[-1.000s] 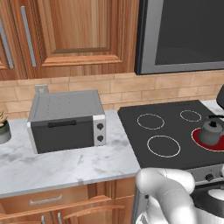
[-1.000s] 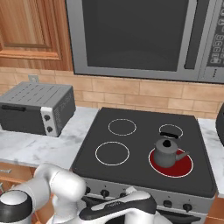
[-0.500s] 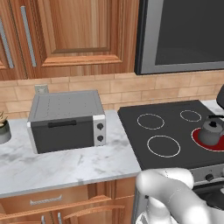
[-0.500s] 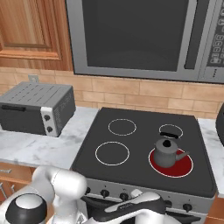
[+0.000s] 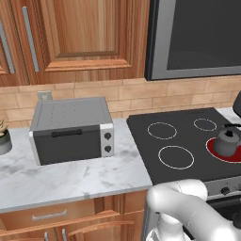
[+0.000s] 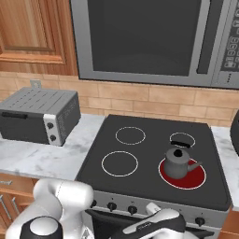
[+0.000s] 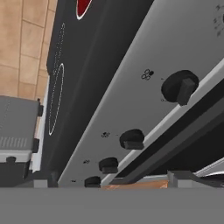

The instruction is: Lower the heat of the kettle.

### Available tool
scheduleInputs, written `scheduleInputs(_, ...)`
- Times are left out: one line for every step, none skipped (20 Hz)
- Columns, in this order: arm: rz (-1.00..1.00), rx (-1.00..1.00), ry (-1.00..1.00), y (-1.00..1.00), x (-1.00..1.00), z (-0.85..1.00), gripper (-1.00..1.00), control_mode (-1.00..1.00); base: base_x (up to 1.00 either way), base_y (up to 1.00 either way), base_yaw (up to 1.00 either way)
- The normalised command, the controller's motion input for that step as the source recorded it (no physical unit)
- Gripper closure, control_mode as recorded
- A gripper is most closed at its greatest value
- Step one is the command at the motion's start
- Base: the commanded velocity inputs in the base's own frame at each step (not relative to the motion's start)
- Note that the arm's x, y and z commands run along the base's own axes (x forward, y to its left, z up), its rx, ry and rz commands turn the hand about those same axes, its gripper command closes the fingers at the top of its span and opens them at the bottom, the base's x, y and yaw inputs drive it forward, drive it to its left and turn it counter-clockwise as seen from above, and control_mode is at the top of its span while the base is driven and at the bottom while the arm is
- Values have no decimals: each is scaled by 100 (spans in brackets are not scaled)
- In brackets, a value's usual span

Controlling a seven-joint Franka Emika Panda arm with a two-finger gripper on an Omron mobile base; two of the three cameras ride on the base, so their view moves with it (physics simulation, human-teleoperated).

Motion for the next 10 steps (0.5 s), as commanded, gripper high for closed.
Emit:
scheduleInputs(0, 0, -2, 0, 19, -9, -100, -100, 0, 0, 0)
scheduleInputs(0, 0, -1, 0, 23, -9, -100, -100, 0, 0, 0)
scheduleInputs(-1, 0, 0, 2, 20, -11, -100, -100, 0, 0, 0)
scheduleInputs(-1, 0, 0, 3, 19, -11, -100, -100, 0, 0, 0)
scheduleInputs(-1, 0, 0, 2, 19, -12, -100, -100, 0, 0, 0)
scheduleInputs(-1, 0, 0, 3, 17, -13, -100, -100, 0, 0, 0)
scheduleInputs(-1, 0, 0, 3, 15, -12, -100, -100, 0, 0, 0)
scheduleInputs(-1, 0, 0, 0, 13, -12, -100, -100, 0, 0, 0)
scheduleInputs(0, 0, 0, 0, 12, -11, -100, -100, 0, 0, 0)
scheduleInputs(0, 0, 0, 0, 9, -11, -100, -100, 0, 0, 0)
